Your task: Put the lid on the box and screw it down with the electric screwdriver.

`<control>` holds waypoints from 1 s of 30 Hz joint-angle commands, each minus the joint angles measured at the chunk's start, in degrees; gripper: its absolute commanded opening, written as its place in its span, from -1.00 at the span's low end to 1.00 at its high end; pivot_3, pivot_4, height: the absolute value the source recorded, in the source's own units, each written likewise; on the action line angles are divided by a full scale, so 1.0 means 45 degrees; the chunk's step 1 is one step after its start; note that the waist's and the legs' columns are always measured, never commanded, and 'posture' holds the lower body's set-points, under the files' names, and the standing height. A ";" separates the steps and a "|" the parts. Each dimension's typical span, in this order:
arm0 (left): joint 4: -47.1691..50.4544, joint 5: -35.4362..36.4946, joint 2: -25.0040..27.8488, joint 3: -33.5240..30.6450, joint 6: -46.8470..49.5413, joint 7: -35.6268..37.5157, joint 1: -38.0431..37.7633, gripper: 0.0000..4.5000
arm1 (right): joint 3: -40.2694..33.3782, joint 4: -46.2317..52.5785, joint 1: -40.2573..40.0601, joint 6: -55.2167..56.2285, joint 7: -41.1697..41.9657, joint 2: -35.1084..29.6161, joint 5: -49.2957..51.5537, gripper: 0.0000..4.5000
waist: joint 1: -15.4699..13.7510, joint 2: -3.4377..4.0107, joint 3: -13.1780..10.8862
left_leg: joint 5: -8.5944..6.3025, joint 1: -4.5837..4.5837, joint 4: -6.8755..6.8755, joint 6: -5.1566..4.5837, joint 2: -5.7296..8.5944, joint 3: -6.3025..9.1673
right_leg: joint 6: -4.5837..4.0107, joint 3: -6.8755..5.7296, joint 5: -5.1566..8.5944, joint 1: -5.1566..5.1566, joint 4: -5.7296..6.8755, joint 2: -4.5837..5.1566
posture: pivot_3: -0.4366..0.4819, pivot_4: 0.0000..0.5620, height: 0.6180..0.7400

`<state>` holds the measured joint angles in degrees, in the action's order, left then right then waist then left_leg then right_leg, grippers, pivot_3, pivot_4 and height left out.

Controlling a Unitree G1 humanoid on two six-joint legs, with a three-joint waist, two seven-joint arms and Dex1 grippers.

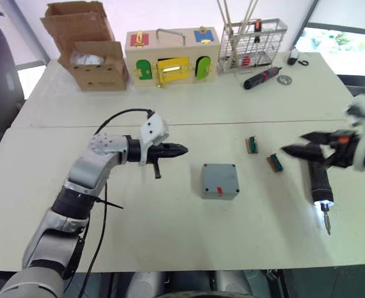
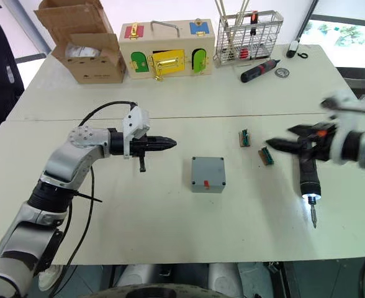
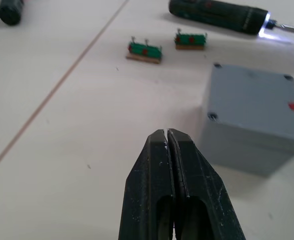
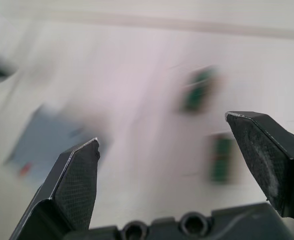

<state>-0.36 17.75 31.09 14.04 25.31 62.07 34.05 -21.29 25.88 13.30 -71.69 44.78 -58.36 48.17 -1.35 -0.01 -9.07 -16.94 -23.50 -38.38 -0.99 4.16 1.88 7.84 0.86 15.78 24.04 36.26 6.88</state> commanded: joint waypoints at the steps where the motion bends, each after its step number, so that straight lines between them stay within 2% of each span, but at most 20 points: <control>1: 0.0247 -0.0488 0.0134 0.0694 -0.0328 0.0455 -0.0448 -1.00 | 0.0204 0.2849 -0.1794 0.0416 -0.0287 0.0822 0.0700 0.99 | -0.0121 0.0000 0.0000 | -0.0001 0.0002 -0.0013 -0.0002 0.0004 -0.0001 | 0.0000 0.0003 0.0000 -0.0009 -0.0002 0.0001 | -0.05 -0.47 0.95; 5: 0.0163 -0.0474 -0.0375 0.1000 -0.0118 0.0511 -0.0685 -1.00 | 0.1547 0.3492 -0.3115 0.1478 -0.0824 0.0728 -0.0720 0.99 | -0.0195 -0.0001 -0.0005 | -0.0015 -0.0014 -0.0145 -0.0024 0.0006 -0.0007 | 0.0011 0.0010 -0.0007 -0.0053 0.0010 -0.0002 | -0.05 -0.47 0.95; 10: -0.0192 -0.1305 -0.0629 0.1968 -0.0738 0.0787 -0.0567 -1.00 | 0.2622 0.3582 -0.2944 0.1678 -0.1586 0.1500 -0.0841 0.99 | -0.0168 -0.0007 -0.0003 | -0.0064 0.0053 -0.0176 -0.0107 0.0005 -0.0003 | 0.0007 0.0012 -0.0036 -0.0142 -0.0013 -0.0005 | -0.05 -0.47 0.95; 12: -0.0536 -0.1394 -0.0938 0.2016 -0.0901 0.0729 -0.0433 -1.00 | 0.3087 0.3584 -0.2842 0.1744 -0.1811 0.1701 -0.0976 0.99 | -0.0185 -0.0007 -0.0003 | -0.0030 0.0050 -0.0172 -0.0048 0.0000 0.0000 | 0.0008 0.0008 -0.0036 -0.0131 -0.0008 -0.0008 | -0.05 -0.47 0.95; 20: -0.2333 -0.2350 -0.2369 0.2125 -0.2516 -0.0032 0.0239 -1.00 | 0.3953 0.4279 -0.2922 0.1320 -0.2402 0.2626 -0.0330 0.99 | -0.0201 -0.0009 -0.0003 | -0.0034 0.0028 -0.0169 -0.0054 0.0003 0.0002 | 0.0009 0.0004 -0.0035 -0.0114 -0.0017 -0.0009 | -0.05 -0.47 0.95; 26: -0.3124 -0.3045 -0.2716 0.2095 -0.3688 -0.0398 0.0324 -1.00 | 0.3473 0.4879 -0.3232 0.0868 -0.2801 0.2558 0.0137 0.99 | -0.0185 -0.0015 -0.0004 | -0.0036 0.0028 -0.0171 -0.0057 0.0003 0.0005 | 0.0009 0.0002 -0.0036 -0.0115 -0.0017 -0.0010 | -0.05 -0.47 0.95; 30: -0.2860 -0.3081 -0.2040 0.1658 -0.3648 -0.0161 0.0314 -1.00 | 0.1882 0.4732 -0.3640 0.1146 -0.2228 0.0820 -0.0483 0.99 | -0.0184 -0.0015 -0.0004 | -0.0037 0.0027 -0.0175 -0.0059 0.0007 0.0001 | 0.0009 0.0004 -0.0036 -0.0117 -0.0016 -0.0007 | -0.05 -0.47 0.95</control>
<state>-15.48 3.91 20.56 23.62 9.43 60.73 34.65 -9.18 46.28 -2.79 -67.88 33.47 -52.58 47.40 -2.18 -0.08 -9.08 -17.11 -23.37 -39.17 -1.27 4.19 1.89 7.88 0.88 15.62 23.50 36.19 6.84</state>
